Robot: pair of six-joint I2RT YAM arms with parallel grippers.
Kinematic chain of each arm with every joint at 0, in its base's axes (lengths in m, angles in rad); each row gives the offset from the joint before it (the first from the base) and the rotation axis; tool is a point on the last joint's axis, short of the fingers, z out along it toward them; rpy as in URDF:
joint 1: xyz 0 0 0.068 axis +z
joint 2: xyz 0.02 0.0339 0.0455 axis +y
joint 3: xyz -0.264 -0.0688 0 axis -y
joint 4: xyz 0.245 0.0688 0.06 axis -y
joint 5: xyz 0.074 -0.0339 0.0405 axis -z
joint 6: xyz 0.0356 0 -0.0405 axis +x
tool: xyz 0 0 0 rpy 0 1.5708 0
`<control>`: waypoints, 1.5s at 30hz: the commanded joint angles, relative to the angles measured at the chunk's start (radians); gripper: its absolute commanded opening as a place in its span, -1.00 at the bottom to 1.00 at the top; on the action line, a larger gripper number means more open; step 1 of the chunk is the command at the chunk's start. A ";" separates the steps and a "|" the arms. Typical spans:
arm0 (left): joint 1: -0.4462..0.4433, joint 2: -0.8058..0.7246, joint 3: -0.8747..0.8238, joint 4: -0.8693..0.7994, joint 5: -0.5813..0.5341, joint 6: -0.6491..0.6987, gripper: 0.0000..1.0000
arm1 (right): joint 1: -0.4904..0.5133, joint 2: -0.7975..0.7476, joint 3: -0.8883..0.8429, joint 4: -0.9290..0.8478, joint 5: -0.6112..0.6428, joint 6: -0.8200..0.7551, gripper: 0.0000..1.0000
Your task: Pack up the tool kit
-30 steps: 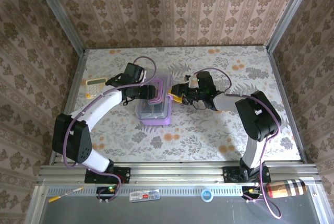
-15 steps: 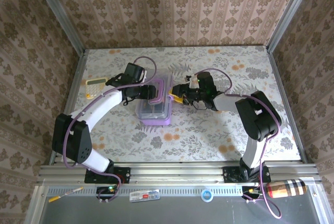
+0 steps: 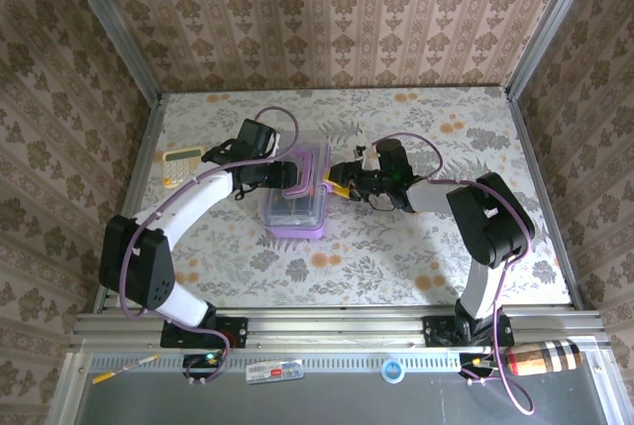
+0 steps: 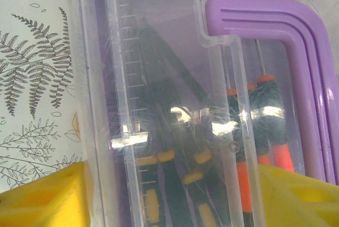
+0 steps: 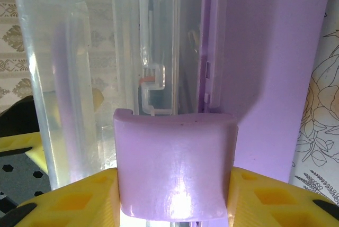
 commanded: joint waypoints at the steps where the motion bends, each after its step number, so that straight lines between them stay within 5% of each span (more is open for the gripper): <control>1: -0.007 0.079 -0.043 -0.165 -0.003 0.010 0.03 | -0.005 -0.004 -0.017 0.012 0.027 -0.005 -0.02; 17: -0.080 0.170 0.063 -0.283 -0.139 0.000 0.02 | -0.022 0.009 -0.027 0.011 0.014 -0.014 -0.02; 45: -0.086 0.178 0.078 -0.294 -0.139 0.007 0.00 | -0.026 0.012 0.001 -0.084 0.021 -0.080 -0.03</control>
